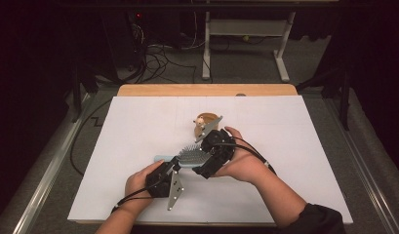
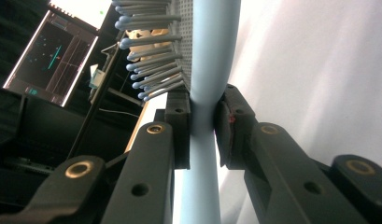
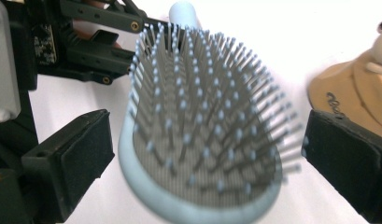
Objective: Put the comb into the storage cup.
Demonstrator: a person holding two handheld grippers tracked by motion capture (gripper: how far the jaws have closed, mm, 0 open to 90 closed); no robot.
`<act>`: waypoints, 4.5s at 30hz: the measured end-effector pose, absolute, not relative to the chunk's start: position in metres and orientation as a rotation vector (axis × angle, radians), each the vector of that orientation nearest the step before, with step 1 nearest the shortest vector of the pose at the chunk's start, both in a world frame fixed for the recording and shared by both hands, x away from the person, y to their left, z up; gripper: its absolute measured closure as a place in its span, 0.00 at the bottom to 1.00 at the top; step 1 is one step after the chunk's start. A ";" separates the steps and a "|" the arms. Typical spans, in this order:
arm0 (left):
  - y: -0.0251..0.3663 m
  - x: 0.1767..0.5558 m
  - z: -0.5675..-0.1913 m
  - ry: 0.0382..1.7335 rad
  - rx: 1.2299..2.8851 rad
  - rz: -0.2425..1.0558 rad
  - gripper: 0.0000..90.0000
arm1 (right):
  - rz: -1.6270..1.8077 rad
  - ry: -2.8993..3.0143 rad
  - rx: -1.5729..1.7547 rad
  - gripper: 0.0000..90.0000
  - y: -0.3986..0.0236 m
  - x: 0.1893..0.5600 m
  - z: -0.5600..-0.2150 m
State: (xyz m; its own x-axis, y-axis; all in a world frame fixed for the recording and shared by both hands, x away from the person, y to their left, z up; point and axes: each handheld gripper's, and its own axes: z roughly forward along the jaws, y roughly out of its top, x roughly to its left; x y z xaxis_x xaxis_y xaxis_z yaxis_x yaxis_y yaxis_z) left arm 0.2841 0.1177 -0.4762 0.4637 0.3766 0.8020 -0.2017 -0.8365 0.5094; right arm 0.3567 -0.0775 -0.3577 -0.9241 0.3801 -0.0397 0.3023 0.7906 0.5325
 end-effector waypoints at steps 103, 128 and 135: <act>0.174 0.300 -0.440 0.607 1.692 0.655 0.86 | 1.309 2.251 0.947 0.00 -0.192 0.325 -0.464; 0.152 0.289 -0.444 0.553 1.693 0.630 0.86 | 1.460 2.195 0.810 0.00 -0.143 0.320 -0.429; 0.148 0.287 -0.444 0.541 1.698 0.634 0.86 | 1.522 2.185 0.773 0.00 -0.129 0.317 -0.419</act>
State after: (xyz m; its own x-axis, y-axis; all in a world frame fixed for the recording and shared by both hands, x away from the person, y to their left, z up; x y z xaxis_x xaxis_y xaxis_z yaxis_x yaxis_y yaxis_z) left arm 0.2874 0.1476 -0.4444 0.7448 0.6556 0.1244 0.0193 -0.2075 0.9780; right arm 0.3169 -0.1291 -0.4192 -0.7825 0.6226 0.0117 0.2270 0.2677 0.9364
